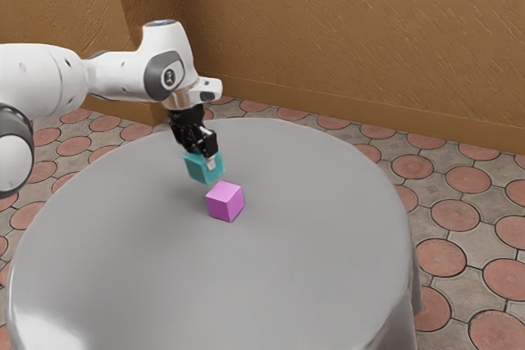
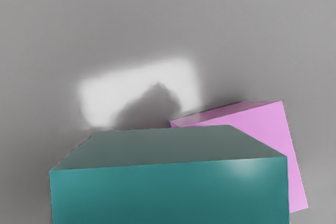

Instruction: Pick up the blue block with one arm, and put the blue block on the pink block with one arm

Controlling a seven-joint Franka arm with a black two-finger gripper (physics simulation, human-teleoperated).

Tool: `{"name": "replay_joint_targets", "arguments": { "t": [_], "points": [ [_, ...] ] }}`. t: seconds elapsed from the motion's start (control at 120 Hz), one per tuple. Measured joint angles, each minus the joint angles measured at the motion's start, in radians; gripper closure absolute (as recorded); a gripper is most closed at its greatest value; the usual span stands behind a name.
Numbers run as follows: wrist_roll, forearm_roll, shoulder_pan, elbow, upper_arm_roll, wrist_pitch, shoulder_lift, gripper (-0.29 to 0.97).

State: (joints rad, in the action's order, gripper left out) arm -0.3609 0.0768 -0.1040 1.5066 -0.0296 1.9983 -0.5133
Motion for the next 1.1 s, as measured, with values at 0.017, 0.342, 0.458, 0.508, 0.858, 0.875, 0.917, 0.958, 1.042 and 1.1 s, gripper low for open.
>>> {"name": "replay_joint_targets", "arguments": {
  "t": [0.017, 0.342, 0.458, 0.508, 0.858, 0.875, 0.917, 0.958, 1.042, 1.1],
  "points": [
    [0.002, 0.001, 0.002, 0.0, 0.0, 0.001, 0.0, 0.35],
    [0.061, 0.014, 0.027, 0.002, 0.003, 0.007, -0.006, 0.36],
    [0.081, 0.014, 0.034, 0.002, 0.003, 0.008, -0.009, 0.36],
    [0.088, 0.014, 0.037, 0.002, 0.004, 0.008, -0.009, 0.36],
    [0.133, 0.015, 0.049, 0.006, 0.006, 0.009, -0.004, 0.36],
    [0.135, 0.015, 0.049, 0.009, 0.006, 0.009, -0.003, 0.36],
    [0.139, 0.015, 0.05, 0.016, 0.006, 0.009, -0.001, 0.36],
    [0.143, 0.016, 0.053, 0.023, 0.006, 0.009, 0.002, 0.35],
    [0.152, 0.017, 0.06, 0.037, 0.006, 0.011, 0.012, 0.35],
    [0.157, 0.017, 0.063, 0.04, 0.006, 0.012, 0.015, 0.35]
  ]
}}
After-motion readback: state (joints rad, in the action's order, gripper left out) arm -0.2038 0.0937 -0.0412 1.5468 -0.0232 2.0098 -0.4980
